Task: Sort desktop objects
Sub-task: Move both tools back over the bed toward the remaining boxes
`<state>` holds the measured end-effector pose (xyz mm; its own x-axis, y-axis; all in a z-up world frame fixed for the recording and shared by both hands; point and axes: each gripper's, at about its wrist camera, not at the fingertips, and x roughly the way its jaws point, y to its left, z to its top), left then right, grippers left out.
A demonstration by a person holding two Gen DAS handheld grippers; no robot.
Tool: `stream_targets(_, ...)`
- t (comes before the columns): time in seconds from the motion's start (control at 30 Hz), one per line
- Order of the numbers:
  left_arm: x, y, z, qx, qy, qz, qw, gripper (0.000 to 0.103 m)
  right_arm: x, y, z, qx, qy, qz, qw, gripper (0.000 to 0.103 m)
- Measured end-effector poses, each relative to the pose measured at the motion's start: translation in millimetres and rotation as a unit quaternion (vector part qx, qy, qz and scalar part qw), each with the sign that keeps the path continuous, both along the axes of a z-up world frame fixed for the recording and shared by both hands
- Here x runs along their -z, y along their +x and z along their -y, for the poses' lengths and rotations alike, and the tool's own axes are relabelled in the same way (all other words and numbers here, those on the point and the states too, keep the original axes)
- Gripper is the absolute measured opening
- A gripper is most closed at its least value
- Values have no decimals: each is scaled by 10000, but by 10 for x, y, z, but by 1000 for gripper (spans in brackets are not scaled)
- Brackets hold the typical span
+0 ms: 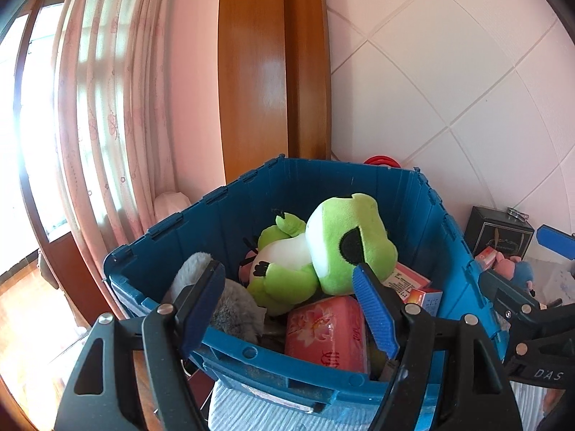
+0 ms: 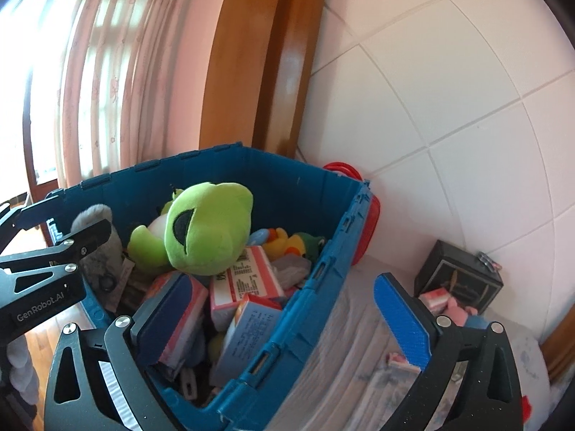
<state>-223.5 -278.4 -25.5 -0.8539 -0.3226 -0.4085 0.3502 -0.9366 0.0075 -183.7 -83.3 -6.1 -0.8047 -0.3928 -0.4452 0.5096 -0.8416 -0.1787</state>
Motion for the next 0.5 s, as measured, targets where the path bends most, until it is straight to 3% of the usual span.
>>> stream_targets(0.17,-47,53,-220,17,25,-111,9999,75,-12,50,-399,158,-81,-64,9998,103)
stream_targets(0.23,-57,88,-312,7,32,-122,9999,82,2,71,-654,286,-131,-64,9995,103)
stream_targets(0.3,-82,139,-417,59,37,-205,9998,82,25,71,-884,445,-183,-30,9988,103)
stream_targets(0.5,-191,234,-952,440,17,-502,9978,88,239,51,-1900,1305,-318,218,9907,103)
